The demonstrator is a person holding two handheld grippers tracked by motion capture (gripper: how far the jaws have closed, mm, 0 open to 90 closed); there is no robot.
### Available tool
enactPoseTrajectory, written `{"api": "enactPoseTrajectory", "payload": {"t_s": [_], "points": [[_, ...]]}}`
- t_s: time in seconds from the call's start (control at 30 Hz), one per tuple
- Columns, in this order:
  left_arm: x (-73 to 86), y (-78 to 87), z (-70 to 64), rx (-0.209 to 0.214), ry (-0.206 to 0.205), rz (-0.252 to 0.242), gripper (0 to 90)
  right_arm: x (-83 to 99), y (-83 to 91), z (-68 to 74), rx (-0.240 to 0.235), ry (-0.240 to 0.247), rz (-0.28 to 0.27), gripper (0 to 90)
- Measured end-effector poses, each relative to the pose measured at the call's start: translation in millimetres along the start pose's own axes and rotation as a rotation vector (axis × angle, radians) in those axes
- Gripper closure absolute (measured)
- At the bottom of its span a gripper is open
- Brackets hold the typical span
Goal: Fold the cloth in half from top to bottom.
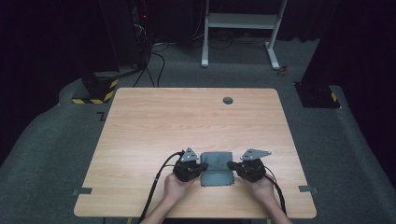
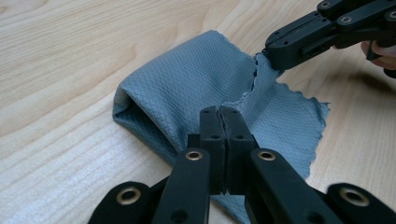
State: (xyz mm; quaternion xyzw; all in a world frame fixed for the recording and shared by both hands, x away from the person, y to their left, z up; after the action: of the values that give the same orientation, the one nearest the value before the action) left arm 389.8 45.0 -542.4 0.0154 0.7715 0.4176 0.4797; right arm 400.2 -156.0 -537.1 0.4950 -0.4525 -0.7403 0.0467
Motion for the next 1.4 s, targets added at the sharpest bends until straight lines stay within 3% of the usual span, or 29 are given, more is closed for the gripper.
{"api": "enactPoseTrajectory", "payload": {"t_s": [0.6, 1.2, 1.4], "points": [[13.2, 5.8, -9.4, 0.019, 0.004, -0.016, 88.7, 15.6, 6.8, 15.2, -0.044, 0.008, -0.013, 88.3], [22.6, 4.1, -18.0, 0.022, -0.014, -0.006, 88.2, 22.8, 6.5, 19.4, -0.035, 0.021, 0.0, 87.0], [25.4, 5.3, -19.3, 0.027, -0.023, -0.001, 87.3, 29.3, 7.8, 20.9, -0.037, 0.017, 0.005, 82.7]]}}
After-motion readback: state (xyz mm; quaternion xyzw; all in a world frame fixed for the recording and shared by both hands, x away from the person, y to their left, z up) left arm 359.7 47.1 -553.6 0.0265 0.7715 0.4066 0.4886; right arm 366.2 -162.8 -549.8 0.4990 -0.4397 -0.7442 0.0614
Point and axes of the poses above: each handheld gripper's, and its own axes: y roughly backward along the jaws, x roughly out of its underside, z roughly to its left, the point moved 5 cm from there along -y, roughly forward along the jaws, and after that the axes turned 6 degrees about z, right-handed, at the moved point
